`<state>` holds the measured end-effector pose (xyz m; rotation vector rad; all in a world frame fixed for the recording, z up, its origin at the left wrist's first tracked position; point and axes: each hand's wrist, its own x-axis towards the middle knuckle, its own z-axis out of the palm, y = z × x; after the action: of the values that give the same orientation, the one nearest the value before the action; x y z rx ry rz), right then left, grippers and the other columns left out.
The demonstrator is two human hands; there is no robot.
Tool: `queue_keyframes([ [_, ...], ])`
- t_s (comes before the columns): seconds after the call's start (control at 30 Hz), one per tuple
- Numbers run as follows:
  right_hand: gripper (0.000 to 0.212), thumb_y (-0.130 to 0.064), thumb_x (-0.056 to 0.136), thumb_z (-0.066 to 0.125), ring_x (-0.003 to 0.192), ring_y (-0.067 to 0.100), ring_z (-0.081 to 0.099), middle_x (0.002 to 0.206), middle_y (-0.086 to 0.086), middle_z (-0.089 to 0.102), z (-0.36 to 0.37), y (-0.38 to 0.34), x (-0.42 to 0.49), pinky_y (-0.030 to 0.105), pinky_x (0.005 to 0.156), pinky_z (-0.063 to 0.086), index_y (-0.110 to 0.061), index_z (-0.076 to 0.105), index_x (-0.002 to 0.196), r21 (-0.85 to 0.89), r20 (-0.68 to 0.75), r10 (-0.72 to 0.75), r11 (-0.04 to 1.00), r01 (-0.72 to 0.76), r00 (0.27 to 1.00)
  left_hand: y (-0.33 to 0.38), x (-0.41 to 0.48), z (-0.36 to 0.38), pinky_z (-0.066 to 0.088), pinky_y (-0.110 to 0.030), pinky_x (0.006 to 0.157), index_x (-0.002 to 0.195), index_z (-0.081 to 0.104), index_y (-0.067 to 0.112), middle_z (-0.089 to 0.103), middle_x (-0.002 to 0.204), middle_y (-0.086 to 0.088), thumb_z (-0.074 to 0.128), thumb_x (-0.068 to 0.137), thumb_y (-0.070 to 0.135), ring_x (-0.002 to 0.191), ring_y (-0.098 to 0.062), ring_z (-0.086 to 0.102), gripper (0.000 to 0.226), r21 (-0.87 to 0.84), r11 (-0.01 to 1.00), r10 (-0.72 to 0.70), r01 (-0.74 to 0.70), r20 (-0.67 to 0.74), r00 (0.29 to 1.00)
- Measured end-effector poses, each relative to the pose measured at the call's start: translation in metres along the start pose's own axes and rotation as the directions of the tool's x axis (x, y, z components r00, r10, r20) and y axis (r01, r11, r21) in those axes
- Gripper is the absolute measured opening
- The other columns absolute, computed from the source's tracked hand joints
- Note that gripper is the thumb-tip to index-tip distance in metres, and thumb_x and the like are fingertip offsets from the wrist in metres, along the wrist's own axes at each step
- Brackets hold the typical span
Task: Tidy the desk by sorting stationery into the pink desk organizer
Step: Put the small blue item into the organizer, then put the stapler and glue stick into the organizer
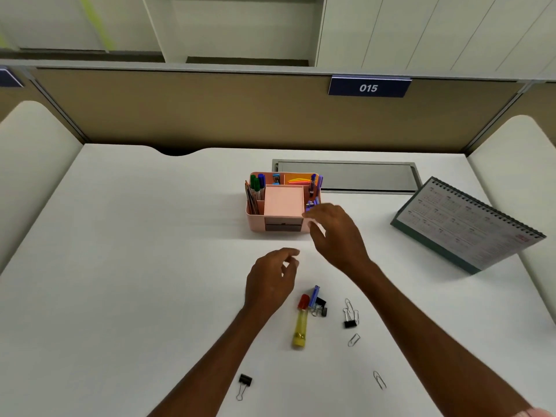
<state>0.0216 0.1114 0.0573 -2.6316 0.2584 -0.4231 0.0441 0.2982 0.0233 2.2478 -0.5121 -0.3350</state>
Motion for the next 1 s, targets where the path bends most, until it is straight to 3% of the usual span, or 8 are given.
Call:
queue_keyframes([
  [0.2,0.028,-0.019,0.097,0.064,0.112,0.012,0.058,0.122,-0.006,0.066,0.023,0.006,-0.086,0.025,0.090,0.051,-0.026,0.068,0.124,0.111,0.111,0.189,0.973,-0.202,0.976,-0.029,-0.048,0.017,0.059,-0.024,0.087,0.118,0.071,0.029,0.073,0.113,0.010,0.066,0.097,0.032,0.092,-0.006,0.069,0.022,0.037,0.993,-0.114,0.110,0.118,0.987],
  [0.3,0.036,-0.018,0.095,0.066,0.122,0.013,0.055,0.131,-0.007,0.061,0.034,0.011,-0.116,0.019,0.095,0.044,-0.029,0.063,0.129,0.082,0.242,0.222,0.965,-0.247,0.945,-0.038,-0.066,0.029,0.059,-0.026,0.090,0.120,0.071,0.028,0.073,0.117,0.009,0.066,0.098,0.031,0.100,-0.008,0.070,0.023,0.039,0.989,-0.150,0.146,0.147,0.978],
  [0.4,0.053,-0.004,0.091,0.066,0.135,0.015,0.047,0.146,-0.003,0.053,0.042,0.013,-0.133,0.017,0.103,0.035,-0.027,0.059,0.137,0.045,0.360,0.253,0.957,-0.287,0.898,-0.039,-0.077,0.037,0.056,-0.025,0.095,0.126,0.069,0.026,0.071,0.123,0.008,0.064,0.098,0.032,0.110,-0.010,0.067,0.029,0.054,0.980,-0.197,0.191,0.156,0.968],
  [0.47,0.058,0.001,0.089,0.063,0.137,0.017,0.046,0.150,-0.002,0.050,0.045,0.014,-0.140,0.022,0.107,0.039,-0.025,0.057,0.140,0.020,0.396,0.229,0.966,-0.257,0.889,-0.039,-0.080,0.040,0.054,-0.024,0.095,0.129,0.067,0.027,0.069,0.126,0.008,0.063,0.098,0.032,0.113,-0.011,0.065,0.032,0.063,0.977,-0.209,0.201,0.155,0.966],
  [0.57,0.053,-0.002,0.090,0.061,0.130,0.018,0.051,0.145,-0.002,0.053,0.048,0.018,-0.145,0.030,0.100,0.051,-0.023,0.059,0.139,-0.021,0.390,0.167,0.985,-0.173,0.905,-0.036,-0.084,0.042,0.053,-0.022,0.093,0.130,0.066,0.028,0.068,0.125,0.008,0.064,0.097,0.032,0.111,-0.012,0.065,0.033,0.081,0.977,-0.209,0.198,0.161,0.965],
  [0.8,0.037,-0.012,0.085,0.074,0.107,0.016,0.062,0.121,-0.005,0.066,0.053,0.030,-0.136,0.028,0.083,0.056,-0.026,0.068,0.119,-0.137,0.387,0.103,0.989,-0.054,0.916,-0.037,-0.080,0.045,0.054,-0.026,0.096,0.134,0.064,0.028,0.067,0.129,0.008,0.063,0.098,0.035,0.114,-0.013,0.064,0.036,0.112,0.974,-0.212,0.195,0.165,0.963],
  [1.0,0.027,-0.022,0.091,0.071,0.104,0.014,0.059,0.120,-0.006,0.064,0.036,0.036,-0.125,0.027,0.084,0.054,-0.026,0.065,0.118,-0.125,0.362,0.083,0.991,-0.040,0.928,-0.042,-0.074,0.040,0.055,-0.020,0.091,0.130,0.064,0.031,0.069,0.125,0.010,0.059,0.100,0.027,0.108,-0.007,0.066,0.030,0.054,0.990,-0.128,0.130,-0.039,0.991],
])
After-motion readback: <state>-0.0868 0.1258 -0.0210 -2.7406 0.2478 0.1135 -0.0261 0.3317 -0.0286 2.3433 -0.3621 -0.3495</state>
